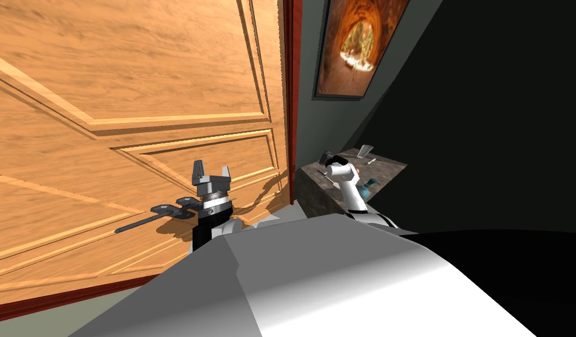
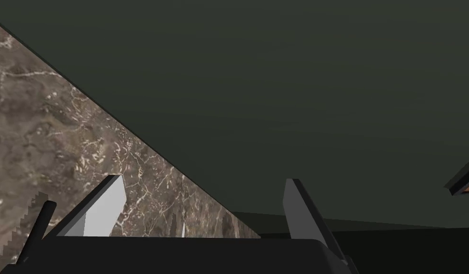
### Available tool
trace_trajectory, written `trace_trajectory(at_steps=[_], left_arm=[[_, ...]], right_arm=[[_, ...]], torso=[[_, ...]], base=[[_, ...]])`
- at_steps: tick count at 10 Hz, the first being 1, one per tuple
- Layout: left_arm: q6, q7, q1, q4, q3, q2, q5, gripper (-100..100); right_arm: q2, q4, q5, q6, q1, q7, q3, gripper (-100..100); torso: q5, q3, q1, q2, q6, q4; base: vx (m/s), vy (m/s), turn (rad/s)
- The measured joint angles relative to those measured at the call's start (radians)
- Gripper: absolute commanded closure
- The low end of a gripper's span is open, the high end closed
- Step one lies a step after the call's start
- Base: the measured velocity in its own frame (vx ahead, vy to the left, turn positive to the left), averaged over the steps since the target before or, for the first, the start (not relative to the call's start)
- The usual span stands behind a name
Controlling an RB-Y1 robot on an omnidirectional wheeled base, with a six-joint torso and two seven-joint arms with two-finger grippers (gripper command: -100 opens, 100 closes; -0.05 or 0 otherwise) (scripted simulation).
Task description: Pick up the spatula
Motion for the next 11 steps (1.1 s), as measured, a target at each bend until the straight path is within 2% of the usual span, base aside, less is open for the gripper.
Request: trace_trajectory(at_steps=[3, 5, 9, 11], left_arm=[[0.0, 0.0, 0.0, 0.0, 0.0, 0.0, 0.0, 0], [0.0, 0.0, 0.0, 0.0, 0.0, 0.0, 0.0, 0], [0.0, 0.0, 0.0, 0.0, 0.0, 0.0, 0.0, 0], [0.0, 0.0, 0.0, 0.0, 0.0, 0.0, 0.0, 0]], right_arm=[[-0.023, 0.089, -0.029, 0.095, -0.077, -0.041, -0.018, -100], [-0.044, 0.152, -0.063, 0.148, -0.104, -0.06, -0.029, -100], [-0.063, 0.223, -0.091, 0.255, -0.142, -0.096, -0.042, -100], [-0.076, 0.268, -0.106, 0.29, -0.172, -0.109, -0.047, -100]], torso=[[0.0, 0.0, 0.0, -0.001, 0.0, 0.0], [0.0, 0.0, 0.0, 0.0, 0.0, 0.0], [0.0, 0.0, 0.0, 0.0, 0.0, 0.0], [0.0, 0.0, 0.0, 0.0, 0.0, 0.0]], base=[[0.008, 0.0, 0.0], [0.01, -0.002, -0.015], [0.006, -0.001, -0.01], [0.011, -0.003, -0.023]])
